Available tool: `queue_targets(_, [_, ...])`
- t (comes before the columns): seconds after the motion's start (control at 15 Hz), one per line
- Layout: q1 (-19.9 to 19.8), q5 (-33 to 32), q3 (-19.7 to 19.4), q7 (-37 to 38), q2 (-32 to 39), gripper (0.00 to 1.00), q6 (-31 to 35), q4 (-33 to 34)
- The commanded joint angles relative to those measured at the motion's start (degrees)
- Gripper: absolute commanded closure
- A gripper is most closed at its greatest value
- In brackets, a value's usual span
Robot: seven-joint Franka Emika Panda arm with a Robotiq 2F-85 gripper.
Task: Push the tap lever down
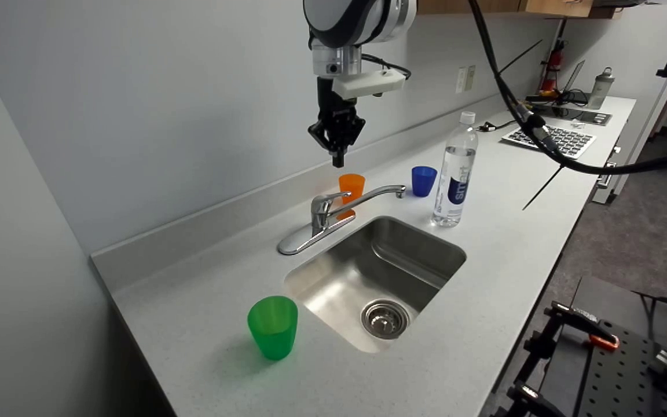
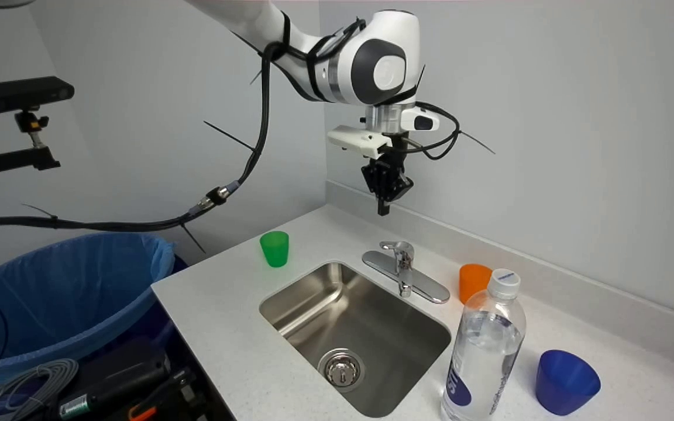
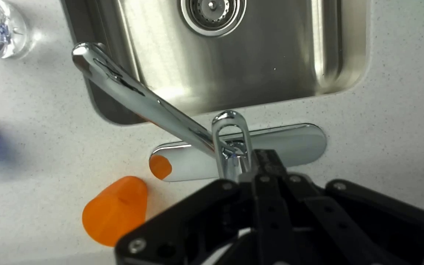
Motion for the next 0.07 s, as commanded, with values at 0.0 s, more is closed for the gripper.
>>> queue_targets(0.0, [0.0,0.0,0.0,0.0,0.0,0.99,-0.2,0.2])
